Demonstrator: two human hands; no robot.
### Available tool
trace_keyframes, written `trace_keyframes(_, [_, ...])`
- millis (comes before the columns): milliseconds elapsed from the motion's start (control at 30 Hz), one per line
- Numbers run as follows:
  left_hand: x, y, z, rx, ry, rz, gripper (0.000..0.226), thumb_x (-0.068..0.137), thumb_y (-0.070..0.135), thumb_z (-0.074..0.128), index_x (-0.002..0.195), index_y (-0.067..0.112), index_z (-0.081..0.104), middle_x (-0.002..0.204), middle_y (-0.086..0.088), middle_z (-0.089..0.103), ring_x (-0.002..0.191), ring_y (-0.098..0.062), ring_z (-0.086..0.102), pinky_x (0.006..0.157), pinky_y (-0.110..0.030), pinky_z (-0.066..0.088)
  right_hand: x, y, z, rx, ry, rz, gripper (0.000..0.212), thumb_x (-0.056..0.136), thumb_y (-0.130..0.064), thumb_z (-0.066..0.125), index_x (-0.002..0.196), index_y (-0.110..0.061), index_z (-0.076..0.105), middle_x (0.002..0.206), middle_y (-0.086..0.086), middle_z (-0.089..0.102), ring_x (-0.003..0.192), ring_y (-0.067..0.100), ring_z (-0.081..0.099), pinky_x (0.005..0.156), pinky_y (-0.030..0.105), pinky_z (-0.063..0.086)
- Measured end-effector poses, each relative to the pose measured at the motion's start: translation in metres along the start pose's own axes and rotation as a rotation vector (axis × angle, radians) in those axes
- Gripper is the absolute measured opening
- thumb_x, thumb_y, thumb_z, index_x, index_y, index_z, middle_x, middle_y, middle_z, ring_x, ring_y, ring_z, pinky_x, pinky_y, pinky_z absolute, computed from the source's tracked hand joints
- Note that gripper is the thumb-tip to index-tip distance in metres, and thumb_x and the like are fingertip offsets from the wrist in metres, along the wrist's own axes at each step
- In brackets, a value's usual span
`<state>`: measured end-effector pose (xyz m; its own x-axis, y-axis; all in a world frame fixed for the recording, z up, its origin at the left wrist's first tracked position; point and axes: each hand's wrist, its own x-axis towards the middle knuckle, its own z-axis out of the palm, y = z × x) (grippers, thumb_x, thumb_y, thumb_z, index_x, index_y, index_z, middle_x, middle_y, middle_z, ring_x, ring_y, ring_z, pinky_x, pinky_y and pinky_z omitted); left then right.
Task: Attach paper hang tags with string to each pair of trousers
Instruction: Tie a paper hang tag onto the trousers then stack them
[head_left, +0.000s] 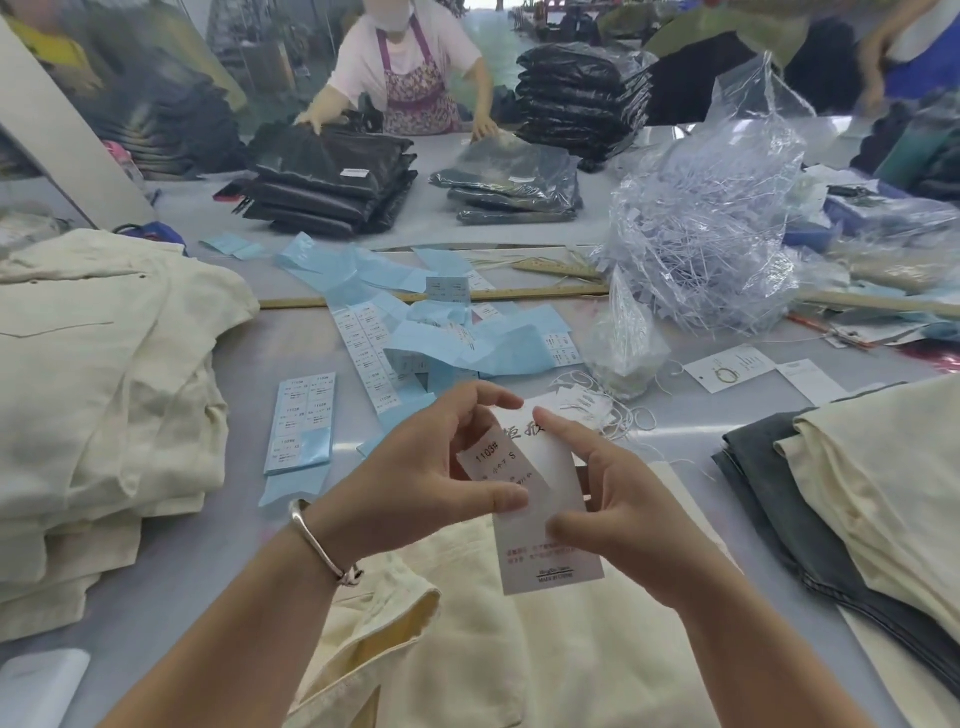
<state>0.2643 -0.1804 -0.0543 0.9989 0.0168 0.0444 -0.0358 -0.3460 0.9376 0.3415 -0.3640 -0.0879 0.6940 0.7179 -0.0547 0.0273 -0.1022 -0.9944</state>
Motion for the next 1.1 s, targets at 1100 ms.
trace_keyframes(1100, [0.018, -0.010, 0.028, 0.180, 0.417, -0.140, 0.107, 0.054, 0.068, 0.077, 0.143, 0.034, 0.027, 0.120, 0.012, 0.051, 0.104, -0.001, 0.056, 0.087, -0.024, 0.049, 0.008, -0.003, 0.001, 0.152, -0.002, -0.135, 0.093, 0.069, 0.010, 0.061, 0.144, -0.035, 0.029, 0.114, 0.006, 0.071, 0.095, 0.024, 0.070, 0.084, 0.039, 0.057])
